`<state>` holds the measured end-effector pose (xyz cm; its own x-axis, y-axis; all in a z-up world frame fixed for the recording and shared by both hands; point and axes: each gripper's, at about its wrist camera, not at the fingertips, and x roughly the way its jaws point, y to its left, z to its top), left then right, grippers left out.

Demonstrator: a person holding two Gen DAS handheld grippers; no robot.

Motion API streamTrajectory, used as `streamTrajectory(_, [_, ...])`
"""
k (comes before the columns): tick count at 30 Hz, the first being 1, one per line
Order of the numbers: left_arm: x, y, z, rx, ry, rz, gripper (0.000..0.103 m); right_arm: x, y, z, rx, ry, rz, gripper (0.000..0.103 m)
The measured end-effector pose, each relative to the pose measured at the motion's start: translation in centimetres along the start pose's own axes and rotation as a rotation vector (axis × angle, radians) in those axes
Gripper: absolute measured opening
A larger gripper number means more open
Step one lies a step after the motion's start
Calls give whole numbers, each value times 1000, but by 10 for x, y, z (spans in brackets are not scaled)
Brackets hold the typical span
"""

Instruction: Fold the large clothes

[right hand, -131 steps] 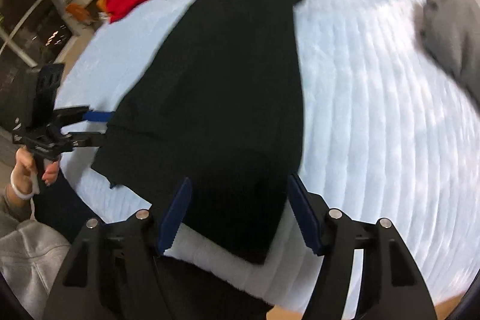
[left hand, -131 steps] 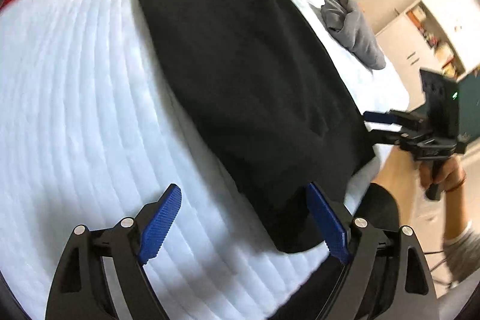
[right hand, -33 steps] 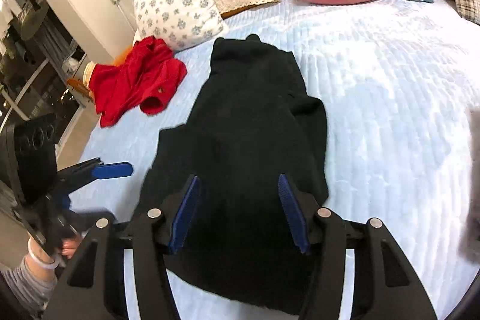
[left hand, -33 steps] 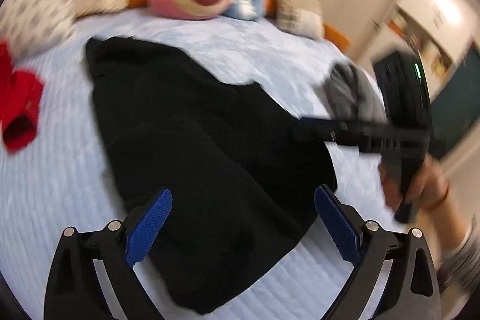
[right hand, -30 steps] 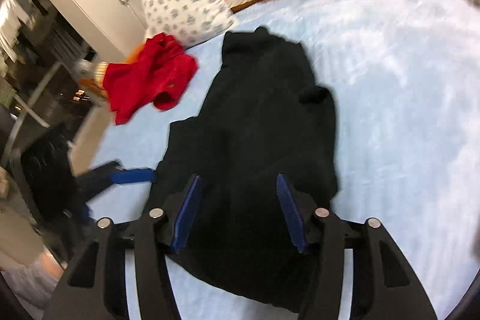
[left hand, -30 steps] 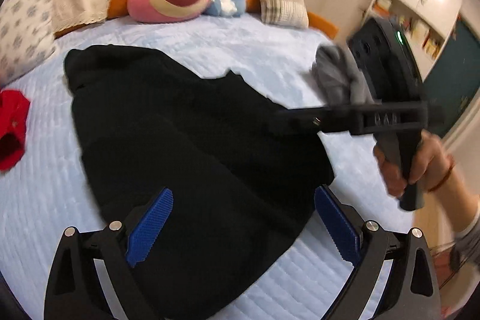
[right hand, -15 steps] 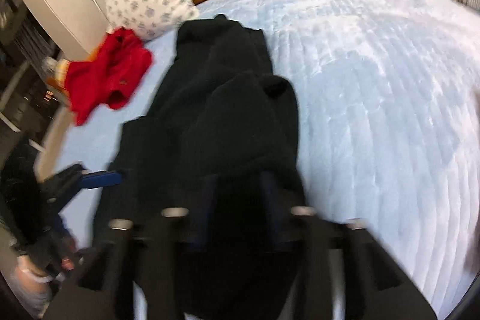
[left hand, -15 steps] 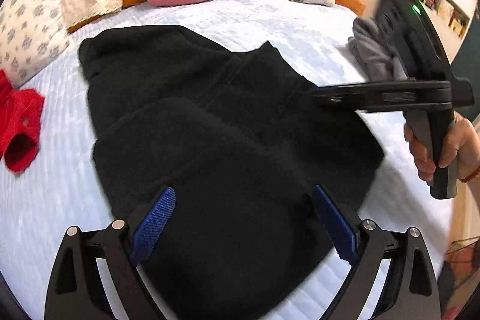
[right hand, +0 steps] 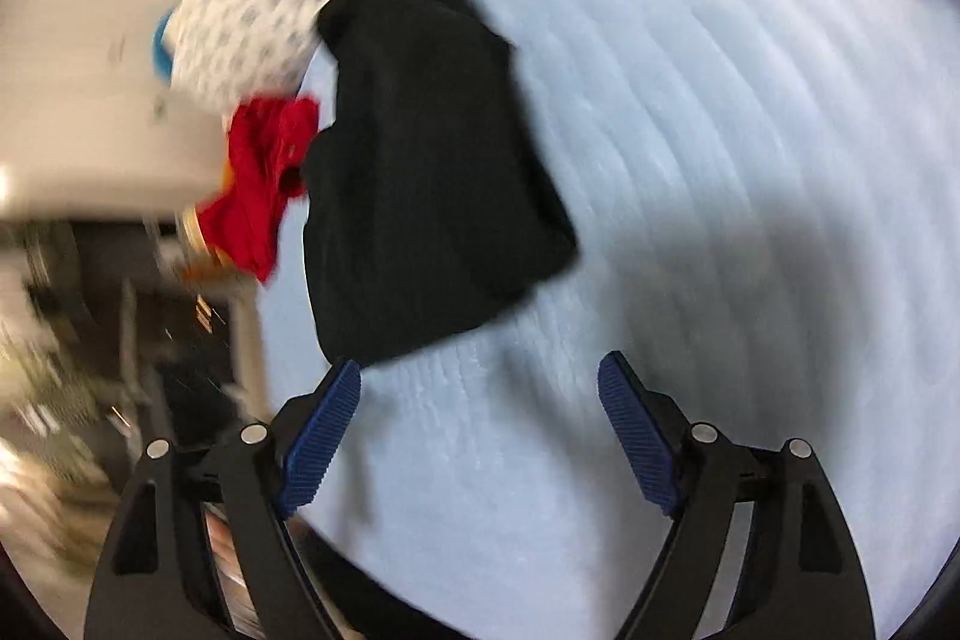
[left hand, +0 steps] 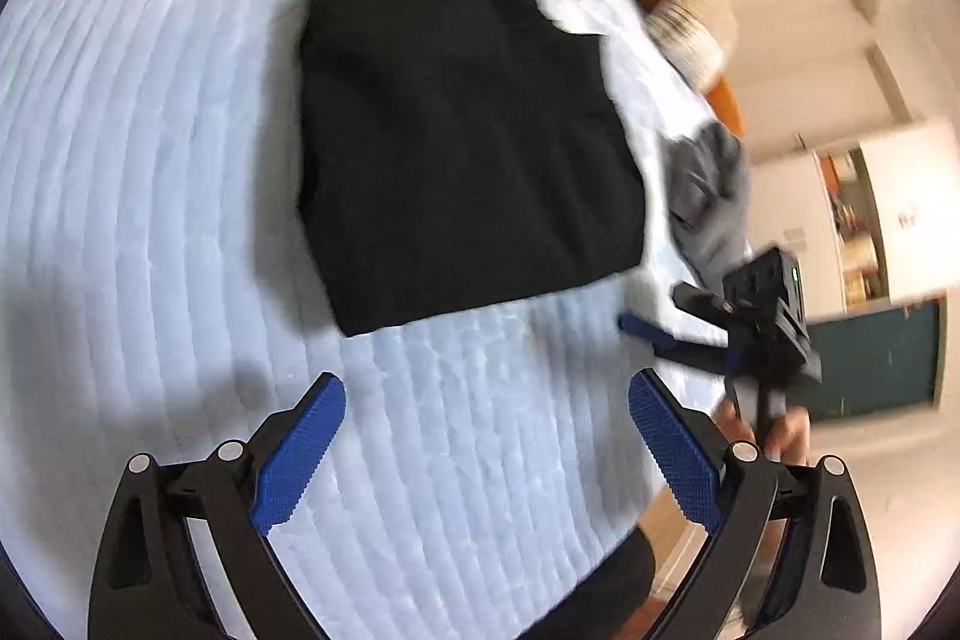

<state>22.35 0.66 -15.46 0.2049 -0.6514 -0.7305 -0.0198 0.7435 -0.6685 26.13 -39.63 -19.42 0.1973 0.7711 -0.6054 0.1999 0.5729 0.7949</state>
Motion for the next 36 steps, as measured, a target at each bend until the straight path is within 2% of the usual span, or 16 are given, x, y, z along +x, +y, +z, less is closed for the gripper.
streamTrajectory(5, [38, 25, 5, -212, 18, -61, 97, 7, 7, 8, 55, -61, -2, 81])
streamTrajectory(9, [46, 39, 13, -289, -68, -87, 97, 16, 14, 23, 80, -81, -4, 82])
streamTrajectory(13, [45, 48, 22, -319, -110, -133, 97, 25, 11, 39, 108, -78, 32, 82])
streamTrajectory(14, [45, 49, 24, -318, -118, -152, 96, 25, 13, 40, 94, -79, 34, 74])
streamTrajectory(15, [43, 51, 26, -318, -124, -165, 96, 24, 14, 42, 81, -80, 37, 55])
streamTrajectory(16, [42, 53, 28, -329, -119, -178, 96, 26, 13, 43, 83, -77, 56, 49])
streamTrajectory(17, [42, 56, 30, -345, -114, -194, 91, 26, 12, 43, 87, -74, 69, 40])
streamTrajectory(18, [42, 58, 28, -358, -111, -192, 77, 27, 11, 44, 86, -72, 75, 31])
streamTrajectory(19, [41, 61, 29, -376, -98, -191, 71, 26, 12, 45, 77, -67, 86, 30])
streamTrajectory(21, [37, 69, 32, -423, -79, -235, 58, 23, 15, 46, 74, -63, 117, 25])
streamTrajectory(22, [34, 72, 34, -437, -68, -263, 57, 22, 20, 49, 73, -62, 131, 25])
streamTrajectory(24, [23, 72, 39, -437, -67, -285, 52, 19, 37, 57, 51, -64, 164, 23])
streamTrajectory(28, [-4, 47, 72, -356, -100, -263, 44, 10, 83, 82, -27, -106, 168, 21])
streamTrajectory(32, [-37, 19, 127, -267, -188, -204, 39, 9, 131, 116, -102, -161, 172, 20])
streamTrajectory(36, [-52, 15, 183, -271, -239, -176, 39, 17, 163, 157, -115, -208, 193, 20])
